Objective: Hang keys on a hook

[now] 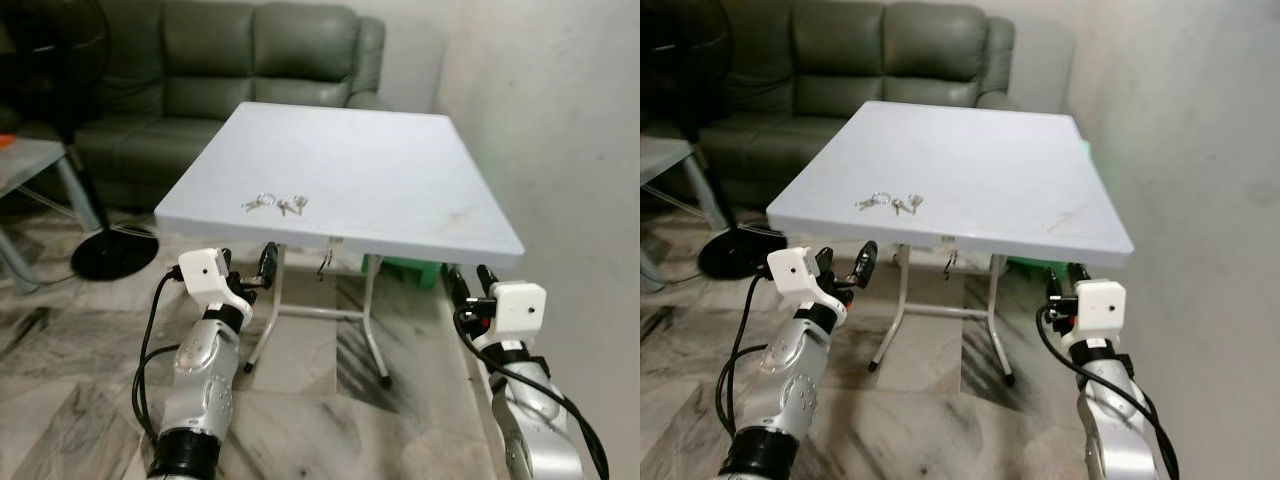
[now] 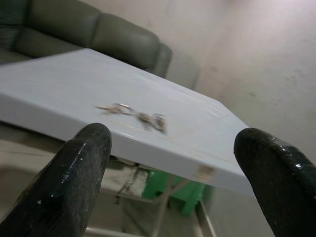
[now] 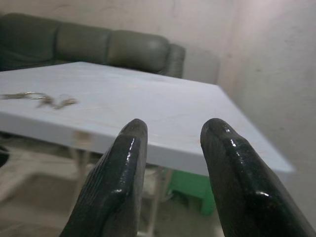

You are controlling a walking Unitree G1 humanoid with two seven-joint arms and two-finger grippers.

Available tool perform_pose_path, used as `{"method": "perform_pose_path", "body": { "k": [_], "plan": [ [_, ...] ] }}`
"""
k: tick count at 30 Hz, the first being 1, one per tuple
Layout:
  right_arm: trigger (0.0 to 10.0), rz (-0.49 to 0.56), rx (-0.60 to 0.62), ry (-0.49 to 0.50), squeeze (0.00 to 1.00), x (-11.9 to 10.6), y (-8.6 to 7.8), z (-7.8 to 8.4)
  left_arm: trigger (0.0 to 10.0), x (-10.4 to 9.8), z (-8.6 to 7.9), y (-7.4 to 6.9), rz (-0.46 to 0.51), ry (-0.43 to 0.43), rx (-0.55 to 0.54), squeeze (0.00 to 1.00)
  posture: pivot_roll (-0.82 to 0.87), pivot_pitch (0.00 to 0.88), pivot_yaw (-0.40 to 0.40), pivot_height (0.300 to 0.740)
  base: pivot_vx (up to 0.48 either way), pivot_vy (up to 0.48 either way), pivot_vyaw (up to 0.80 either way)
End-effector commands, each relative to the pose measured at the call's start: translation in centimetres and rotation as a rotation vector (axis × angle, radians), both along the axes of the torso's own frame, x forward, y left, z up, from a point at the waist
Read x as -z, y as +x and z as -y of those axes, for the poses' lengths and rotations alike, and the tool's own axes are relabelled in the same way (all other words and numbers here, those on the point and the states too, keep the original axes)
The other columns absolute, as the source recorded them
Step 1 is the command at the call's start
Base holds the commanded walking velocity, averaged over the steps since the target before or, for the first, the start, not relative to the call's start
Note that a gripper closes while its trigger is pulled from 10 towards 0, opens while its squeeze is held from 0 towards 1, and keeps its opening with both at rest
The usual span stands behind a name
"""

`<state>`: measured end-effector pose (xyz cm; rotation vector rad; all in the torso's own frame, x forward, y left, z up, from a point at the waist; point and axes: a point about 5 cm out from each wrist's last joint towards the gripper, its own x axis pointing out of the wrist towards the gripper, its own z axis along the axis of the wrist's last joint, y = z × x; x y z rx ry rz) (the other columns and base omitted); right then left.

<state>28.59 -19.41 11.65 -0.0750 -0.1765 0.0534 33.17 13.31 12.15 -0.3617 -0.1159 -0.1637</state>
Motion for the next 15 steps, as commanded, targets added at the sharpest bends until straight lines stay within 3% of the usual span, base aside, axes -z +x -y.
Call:
{"method": "perform_pose_path", "body": {
  "k": [1,15],
  "plan": [
    [10.0,0.03,-0.02,0.004,0.0,-0.74,0.28,-0.67,10.0,-0.06,-0.73,0.09,-0.003,0.009,-0.02,0.0,-0.03,0.0,-0.045,0.74,0.0,0.48,0.0],
    [10.0,0.028,-0.025,0.006,0.0,-0.75,0.28,-0.76,10.0,-0.06,-0.79,0.12,-0.005,0.011,-0.026,0.0,-0.03,0.0,-0.047,0.74,0.0,0.48,0.0]
  ]
}}
